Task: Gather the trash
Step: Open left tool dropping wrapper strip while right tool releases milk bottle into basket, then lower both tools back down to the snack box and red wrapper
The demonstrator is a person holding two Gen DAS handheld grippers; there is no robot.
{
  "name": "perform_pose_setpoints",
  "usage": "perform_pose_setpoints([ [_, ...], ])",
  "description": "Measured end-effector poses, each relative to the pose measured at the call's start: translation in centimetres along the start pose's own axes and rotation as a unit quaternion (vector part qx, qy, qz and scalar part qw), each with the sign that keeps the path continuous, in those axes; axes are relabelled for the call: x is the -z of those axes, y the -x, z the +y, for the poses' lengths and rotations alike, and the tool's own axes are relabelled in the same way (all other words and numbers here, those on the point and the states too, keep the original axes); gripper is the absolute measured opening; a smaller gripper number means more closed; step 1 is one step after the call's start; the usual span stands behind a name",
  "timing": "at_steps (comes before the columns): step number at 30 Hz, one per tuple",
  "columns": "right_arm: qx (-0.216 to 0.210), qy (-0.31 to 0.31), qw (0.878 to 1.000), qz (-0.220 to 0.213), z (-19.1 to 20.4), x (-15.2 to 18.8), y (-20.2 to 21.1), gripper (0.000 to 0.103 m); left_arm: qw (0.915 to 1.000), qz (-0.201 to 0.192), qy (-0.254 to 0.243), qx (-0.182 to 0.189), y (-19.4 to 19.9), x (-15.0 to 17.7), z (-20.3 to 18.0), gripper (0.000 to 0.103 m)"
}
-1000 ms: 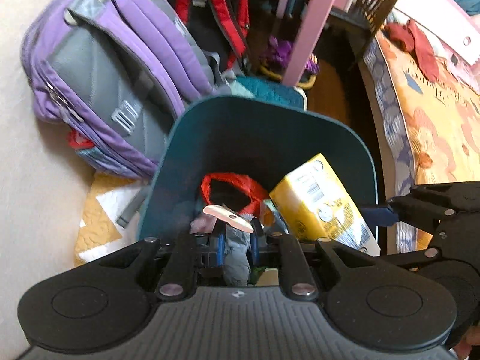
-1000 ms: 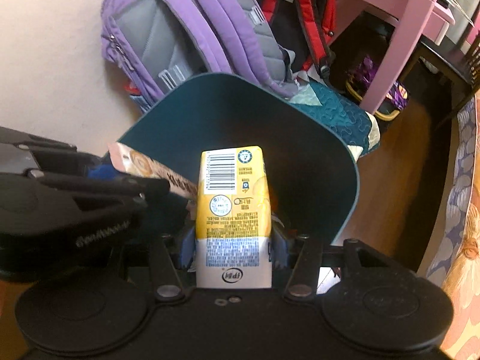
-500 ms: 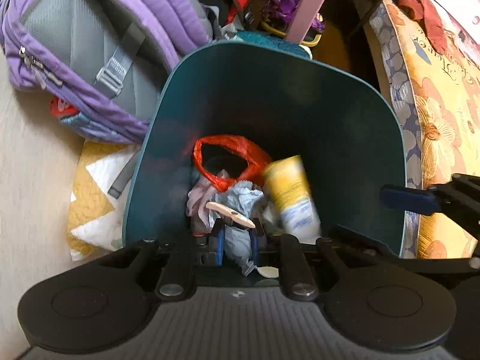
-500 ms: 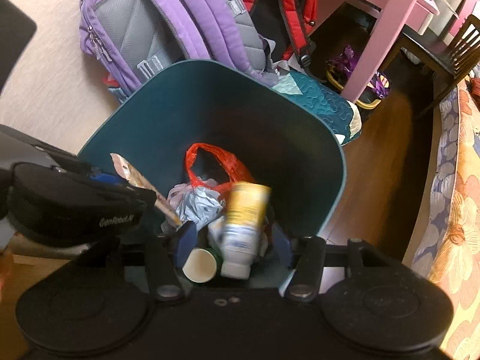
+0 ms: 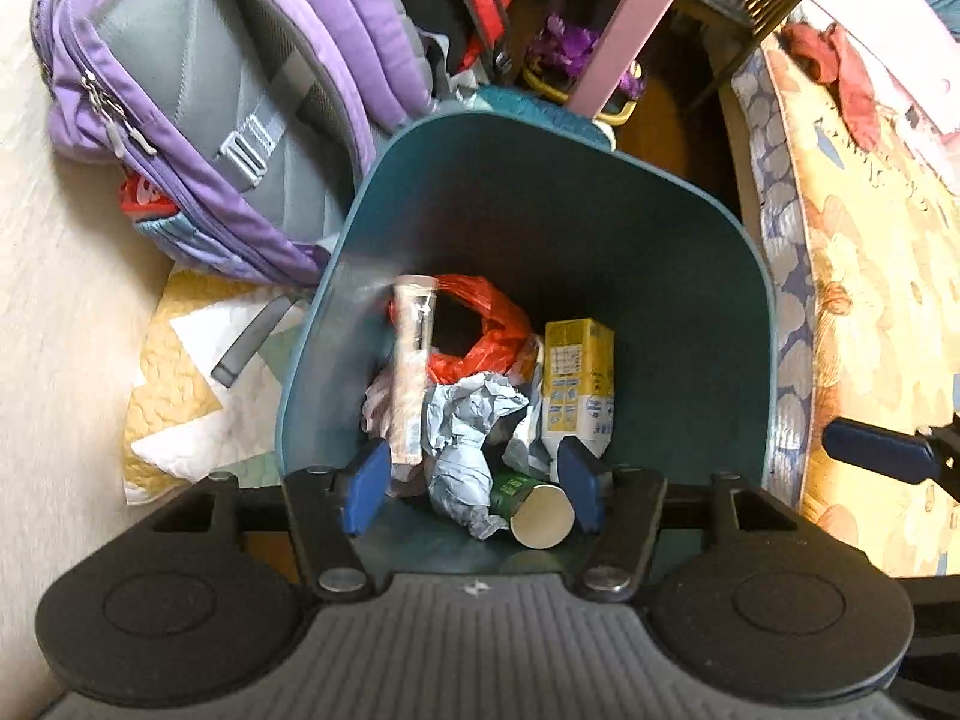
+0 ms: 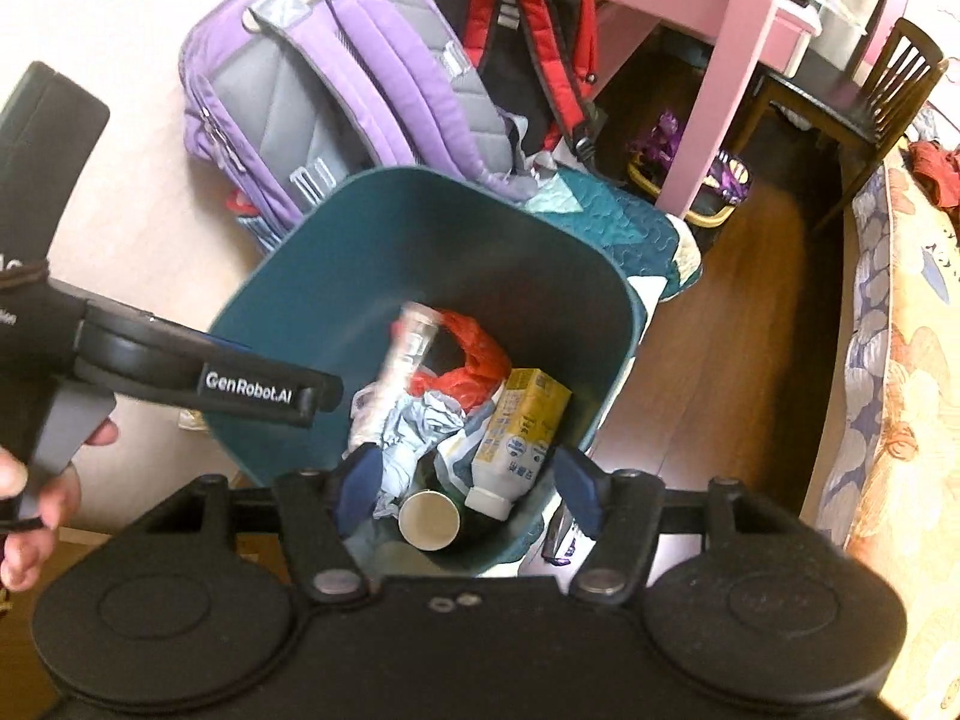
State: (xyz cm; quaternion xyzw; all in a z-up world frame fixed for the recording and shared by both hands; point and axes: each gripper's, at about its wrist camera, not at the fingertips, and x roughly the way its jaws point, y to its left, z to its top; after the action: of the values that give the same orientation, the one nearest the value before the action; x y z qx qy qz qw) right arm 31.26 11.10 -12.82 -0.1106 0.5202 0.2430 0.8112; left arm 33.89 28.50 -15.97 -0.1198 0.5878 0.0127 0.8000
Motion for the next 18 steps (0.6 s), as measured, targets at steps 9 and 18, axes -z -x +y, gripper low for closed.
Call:
perform_pose_setpoints([
  [9, -0.014, -0.024, 0.999, -0.042, -1.0, 2.1, 5.5, 0.071, 0.9980, -0.057, -0.008, 0.026, 5.1, 1.4, -1.1, 0.064],
  [18, -0.031, -0.041, 0.995, -0.081, -2.8, 4.3, 9.4, 0.079, 0.9910, -0.110, -0.059, 0.050, 9.4, 3.0, -5.0, 0.068],
])
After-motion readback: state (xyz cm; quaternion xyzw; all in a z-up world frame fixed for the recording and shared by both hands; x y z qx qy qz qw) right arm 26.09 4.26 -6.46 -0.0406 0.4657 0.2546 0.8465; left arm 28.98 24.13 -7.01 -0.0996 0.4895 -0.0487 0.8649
